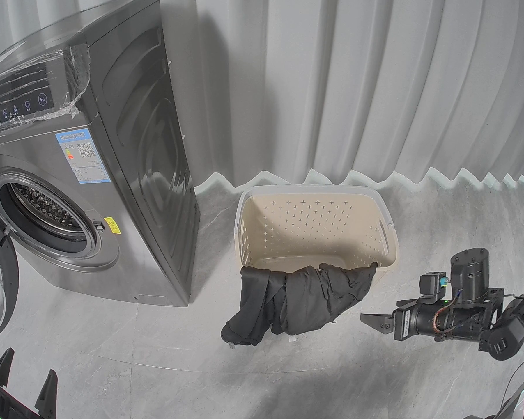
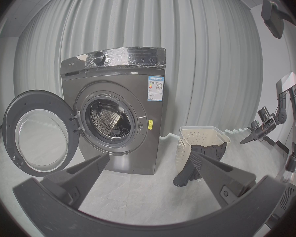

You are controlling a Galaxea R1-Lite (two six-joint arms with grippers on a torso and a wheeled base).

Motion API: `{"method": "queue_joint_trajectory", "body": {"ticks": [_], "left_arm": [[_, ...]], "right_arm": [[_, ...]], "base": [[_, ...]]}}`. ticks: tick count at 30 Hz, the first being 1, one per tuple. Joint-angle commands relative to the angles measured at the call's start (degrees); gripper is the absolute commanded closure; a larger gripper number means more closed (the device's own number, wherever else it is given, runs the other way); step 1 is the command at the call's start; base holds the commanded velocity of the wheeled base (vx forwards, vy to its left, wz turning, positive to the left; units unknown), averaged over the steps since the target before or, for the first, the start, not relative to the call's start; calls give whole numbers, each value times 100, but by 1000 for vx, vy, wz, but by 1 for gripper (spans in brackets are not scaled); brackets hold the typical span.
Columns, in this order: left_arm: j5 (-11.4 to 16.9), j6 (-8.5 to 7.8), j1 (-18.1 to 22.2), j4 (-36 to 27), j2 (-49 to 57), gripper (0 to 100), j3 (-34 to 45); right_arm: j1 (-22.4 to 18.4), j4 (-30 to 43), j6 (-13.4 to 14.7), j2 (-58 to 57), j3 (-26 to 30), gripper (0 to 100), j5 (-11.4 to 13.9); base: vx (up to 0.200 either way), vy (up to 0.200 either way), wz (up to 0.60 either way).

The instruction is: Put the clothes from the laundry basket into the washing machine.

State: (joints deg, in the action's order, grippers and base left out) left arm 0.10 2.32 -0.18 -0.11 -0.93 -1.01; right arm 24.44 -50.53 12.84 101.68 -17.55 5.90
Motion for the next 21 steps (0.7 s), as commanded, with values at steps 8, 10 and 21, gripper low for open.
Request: {"method": "queue_joint_trajectory", "body": {"ticks": [8,10,21], "left_arm": [[-1,-3,1,-7,93,0,92],[-1,-3,1,-7,93,0,92],[-1,-3,1,2,93,0,92]], "right_arm": [[52,-713,26,1583,-407,0,-195],[26,-721,26,1732,-512,0,-203],[-1,-730,43,2532,-1198,0,-221]], "base": [[0,0,0],[0,0,0],[0,0,0]]}}
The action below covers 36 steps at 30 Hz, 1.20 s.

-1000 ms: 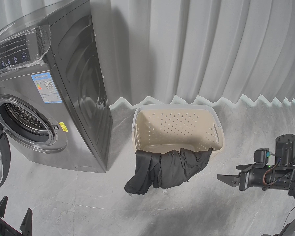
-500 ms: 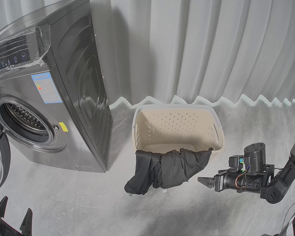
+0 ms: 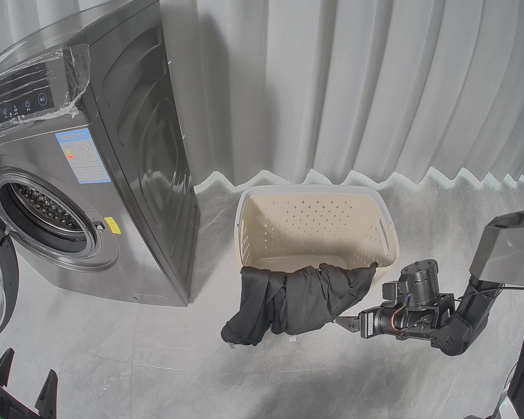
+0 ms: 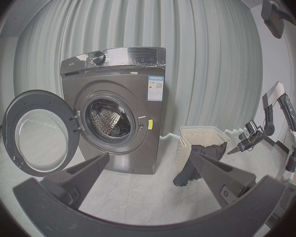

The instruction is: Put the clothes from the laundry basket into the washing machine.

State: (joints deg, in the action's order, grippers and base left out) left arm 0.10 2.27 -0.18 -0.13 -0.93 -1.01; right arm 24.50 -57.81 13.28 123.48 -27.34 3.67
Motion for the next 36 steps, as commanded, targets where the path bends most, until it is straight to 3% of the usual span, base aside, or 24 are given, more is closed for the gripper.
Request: {"method": "queue_joint_trajectory", "body": {"ticks": [1,7,12,36], "left_arm": [[-1,2,1,-4,93,0,92],[-1,2,1,5,93,0,92],[-1,2,1,-4,93,0,92],[-1,2,1,-4,93,0,92]], "right_arm": [[2,-2,0,405,-272,0,2],[-7,-205,0,730,-500,0,-7],[-16,-802,-27,1091,-597,0,-7],[37,-1611,-53,1846,-1326,0,55]], "base": [[0,0,0],[0,0,0],[0,0,0],[0,0,0]]}}
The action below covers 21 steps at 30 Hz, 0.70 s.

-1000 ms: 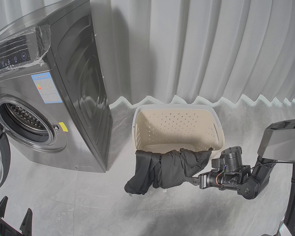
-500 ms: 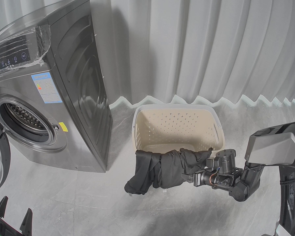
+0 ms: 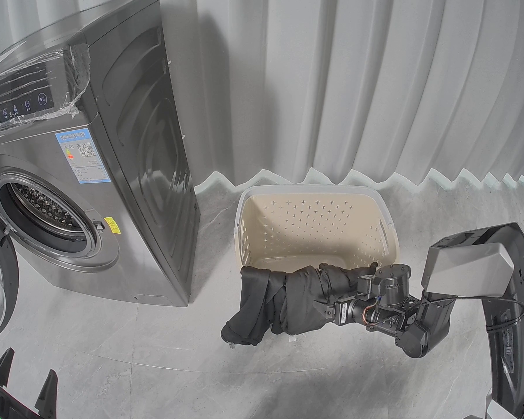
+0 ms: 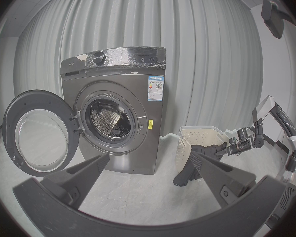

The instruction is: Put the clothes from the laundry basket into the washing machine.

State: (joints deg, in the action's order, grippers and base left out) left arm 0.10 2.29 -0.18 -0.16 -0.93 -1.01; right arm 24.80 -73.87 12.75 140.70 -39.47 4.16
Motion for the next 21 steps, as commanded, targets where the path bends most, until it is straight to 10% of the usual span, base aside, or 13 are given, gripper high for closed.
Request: {"method": "queue_joint_trajectory", "body": {"ticks": [1,20,21], "left_arm": [[-1,-1,1,-2,93,0,92],[-1,8,1,7,93,0,92],[-1,8,1,-2,93,0,92]], "right_arm": [[17,-13,-1,150,-157,0,6],[87,-549,8,546,-500,0,24],[87,-593,8,546,-509,100,24]], "base": [[0,0,0],[0,0,0],[0,0,0]]}}
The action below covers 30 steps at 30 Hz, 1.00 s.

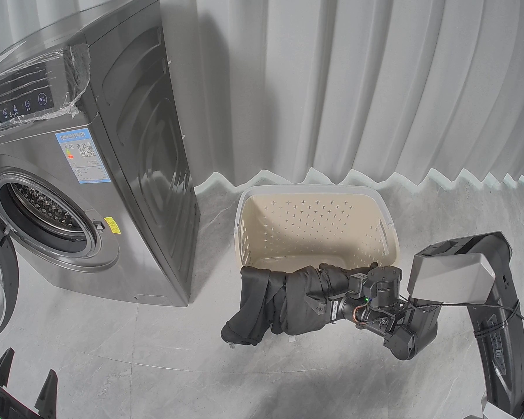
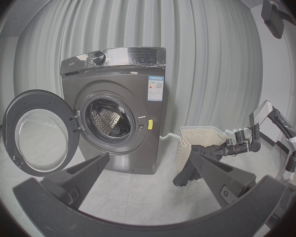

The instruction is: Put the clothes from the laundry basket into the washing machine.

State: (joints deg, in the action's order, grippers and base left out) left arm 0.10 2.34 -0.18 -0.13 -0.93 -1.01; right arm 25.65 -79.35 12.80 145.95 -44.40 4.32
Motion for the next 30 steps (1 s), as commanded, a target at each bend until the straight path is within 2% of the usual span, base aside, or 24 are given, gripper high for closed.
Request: {"method": "queue_joint_trajectory", "body": {"ticks": [1,13,22,30], "left_arm": [[-1,3,1,-4,93,0,92],[-1,3,1,-4,93,0,92],[-1,12,1,-4,93,0,92],[-1,12,1,-4,93,0,92]], "right_arm": [[10,-72,-6,30,-34,100,8],[19,-415,3,92,28,100,17],[10,-687,3,-822,731,100,8],[10,-696,3,-1604,1109,100,8]], "base": [[0,0,0],[0,0,0],[0,0,0],[0,0,0]]}}
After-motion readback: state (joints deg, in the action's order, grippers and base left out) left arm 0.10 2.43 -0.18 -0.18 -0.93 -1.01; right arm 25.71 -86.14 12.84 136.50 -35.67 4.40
